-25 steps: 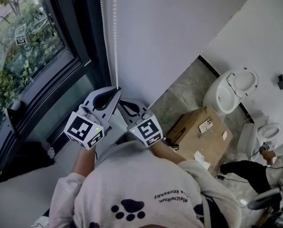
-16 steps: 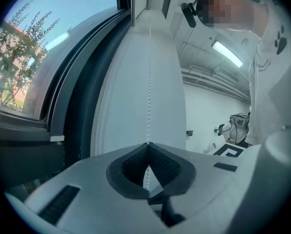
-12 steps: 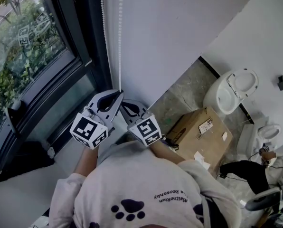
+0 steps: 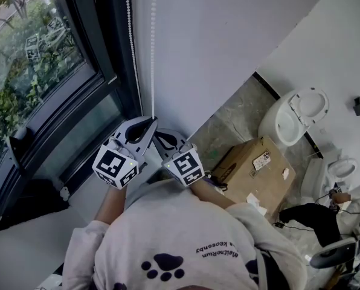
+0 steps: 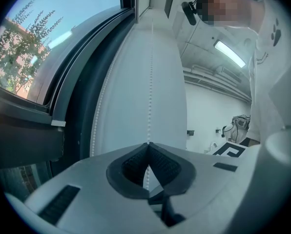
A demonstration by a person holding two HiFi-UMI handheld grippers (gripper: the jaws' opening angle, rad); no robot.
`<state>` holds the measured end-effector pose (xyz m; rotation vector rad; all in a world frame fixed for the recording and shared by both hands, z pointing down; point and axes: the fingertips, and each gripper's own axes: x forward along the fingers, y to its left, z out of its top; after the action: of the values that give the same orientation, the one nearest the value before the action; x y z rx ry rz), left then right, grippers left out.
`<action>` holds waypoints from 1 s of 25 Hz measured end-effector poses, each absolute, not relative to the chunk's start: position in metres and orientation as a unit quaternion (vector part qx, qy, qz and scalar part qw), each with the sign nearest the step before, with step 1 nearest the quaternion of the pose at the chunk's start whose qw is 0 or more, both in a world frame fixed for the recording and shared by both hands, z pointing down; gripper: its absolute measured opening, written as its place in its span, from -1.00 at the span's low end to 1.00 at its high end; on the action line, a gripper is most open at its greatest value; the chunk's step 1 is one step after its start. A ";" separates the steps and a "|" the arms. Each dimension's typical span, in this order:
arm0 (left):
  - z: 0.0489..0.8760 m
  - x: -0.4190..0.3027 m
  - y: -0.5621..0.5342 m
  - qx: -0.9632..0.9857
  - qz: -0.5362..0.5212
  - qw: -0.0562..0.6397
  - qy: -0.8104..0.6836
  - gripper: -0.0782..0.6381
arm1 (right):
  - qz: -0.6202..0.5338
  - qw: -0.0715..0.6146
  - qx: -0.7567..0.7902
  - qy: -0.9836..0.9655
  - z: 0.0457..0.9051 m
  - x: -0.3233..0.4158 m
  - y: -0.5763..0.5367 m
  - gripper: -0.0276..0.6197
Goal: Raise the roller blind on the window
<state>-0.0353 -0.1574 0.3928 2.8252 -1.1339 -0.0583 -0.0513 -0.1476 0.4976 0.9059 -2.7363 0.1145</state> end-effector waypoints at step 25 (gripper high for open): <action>0.402 -0.046 -0.130 0.913 -0.021 0.051 -0.404 -0.76 | 0.003 0.117 0.336 -0.934 0.486 -0.046 -0.147 -0.88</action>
<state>-0.0460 -0.1305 0.4023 2.7790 -1.2287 -0.0640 -0.0457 -0.1469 0.4859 0.9845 -2.7349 0.0095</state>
